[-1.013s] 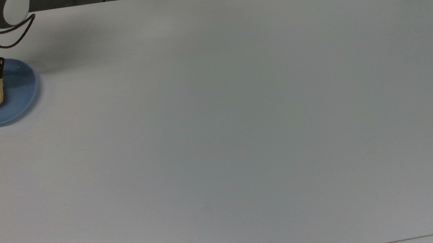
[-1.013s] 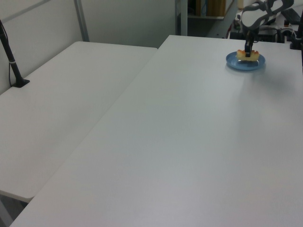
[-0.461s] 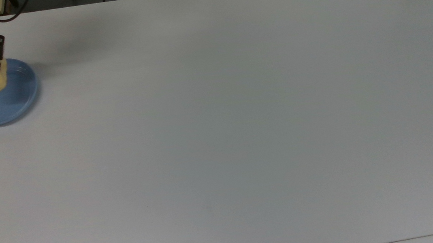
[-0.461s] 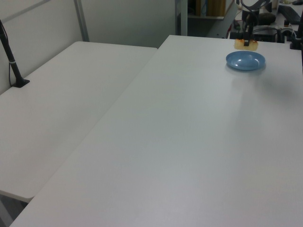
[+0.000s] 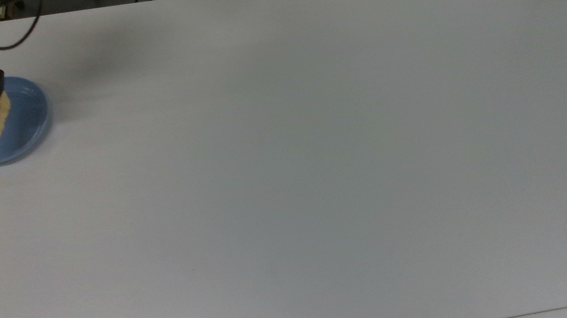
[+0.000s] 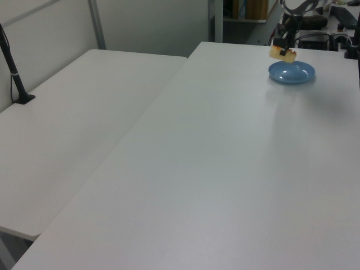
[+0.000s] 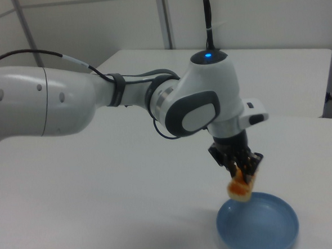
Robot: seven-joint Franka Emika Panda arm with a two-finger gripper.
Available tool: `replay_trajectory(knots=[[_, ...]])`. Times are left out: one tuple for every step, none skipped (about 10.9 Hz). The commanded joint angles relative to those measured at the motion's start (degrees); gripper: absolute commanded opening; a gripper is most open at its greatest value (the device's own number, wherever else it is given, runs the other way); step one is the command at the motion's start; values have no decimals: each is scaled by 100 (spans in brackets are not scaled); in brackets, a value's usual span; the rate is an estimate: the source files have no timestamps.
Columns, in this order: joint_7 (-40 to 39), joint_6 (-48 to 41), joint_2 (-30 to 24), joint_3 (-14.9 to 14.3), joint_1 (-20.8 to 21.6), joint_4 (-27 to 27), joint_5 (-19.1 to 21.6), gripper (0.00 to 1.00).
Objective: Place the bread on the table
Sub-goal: 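Close the gripper on the bread roll and lift it off the plate, then carry the bread roll away from the plate and lower it onto the table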
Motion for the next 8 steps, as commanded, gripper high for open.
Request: replay_trajectory(knots=[[815, 49, 66, 85, 555, 34, 88, 35], [808, 23, 83, 129, 774, 34, 36, 35], [817, 14, 171, 129, 1037, 25, 27, 35], [817, 5, 224, 147, 1240, 34, 9, 35], [817, 5, 242, 182, 1407, 16, -34, 36], [808, -12, 242, 330, 1453, -19, -122, 36], [817, -82, 277, 479, 1462, -45, -253, 36], [825, -187, 338, 577, 1471, -54, -420, 36]])
